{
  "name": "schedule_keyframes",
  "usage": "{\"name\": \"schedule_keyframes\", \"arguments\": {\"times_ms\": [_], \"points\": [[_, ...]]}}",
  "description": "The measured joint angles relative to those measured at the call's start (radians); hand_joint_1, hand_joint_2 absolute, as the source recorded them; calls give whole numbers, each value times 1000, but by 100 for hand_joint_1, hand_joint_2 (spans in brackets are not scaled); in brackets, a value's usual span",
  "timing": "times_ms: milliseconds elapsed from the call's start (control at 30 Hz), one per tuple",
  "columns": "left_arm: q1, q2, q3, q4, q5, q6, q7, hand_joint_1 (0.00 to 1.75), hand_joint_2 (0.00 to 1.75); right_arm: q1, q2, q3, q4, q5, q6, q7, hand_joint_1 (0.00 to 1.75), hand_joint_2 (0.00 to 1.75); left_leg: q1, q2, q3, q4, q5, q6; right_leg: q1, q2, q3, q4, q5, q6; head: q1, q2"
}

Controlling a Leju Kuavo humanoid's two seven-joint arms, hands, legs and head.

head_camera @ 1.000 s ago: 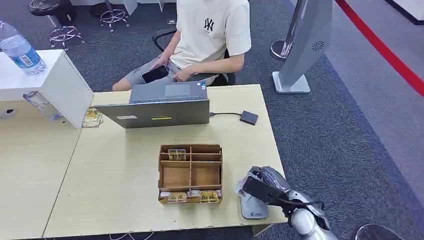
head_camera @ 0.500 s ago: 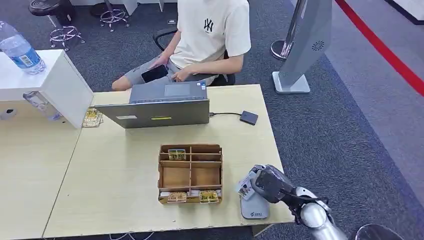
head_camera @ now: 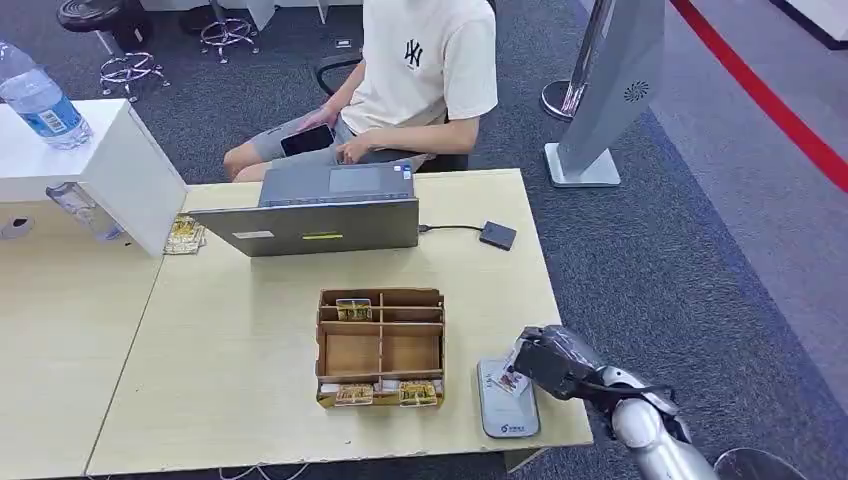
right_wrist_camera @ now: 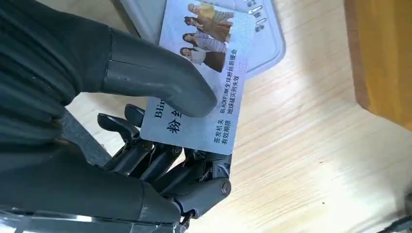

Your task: Pass the card to the sensor for recognition and then transmit it.

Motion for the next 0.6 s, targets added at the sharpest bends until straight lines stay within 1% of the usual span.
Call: {"name": "schedule_keyframes", "arguments": {"times_ms": [400, 600], "points": [[0, 0, 0, 0, 13, 0, 0, 0, 0, 1, -9, 26, 12, 12, 9, -3, 175, 175, 0, 0, 0, 0, 0, 0, 0, 0, 0, 0, 0, 0, 0, 0], [0, 0, 0, 1, 21, 1, 0, 0, 0, 14, -9, 47, -9, 19, 11, -3, 175, 175, 0, 0, 0, 0, 0, 0, 0, 0, 0, 0, 0, 0, 0, 0]]}}
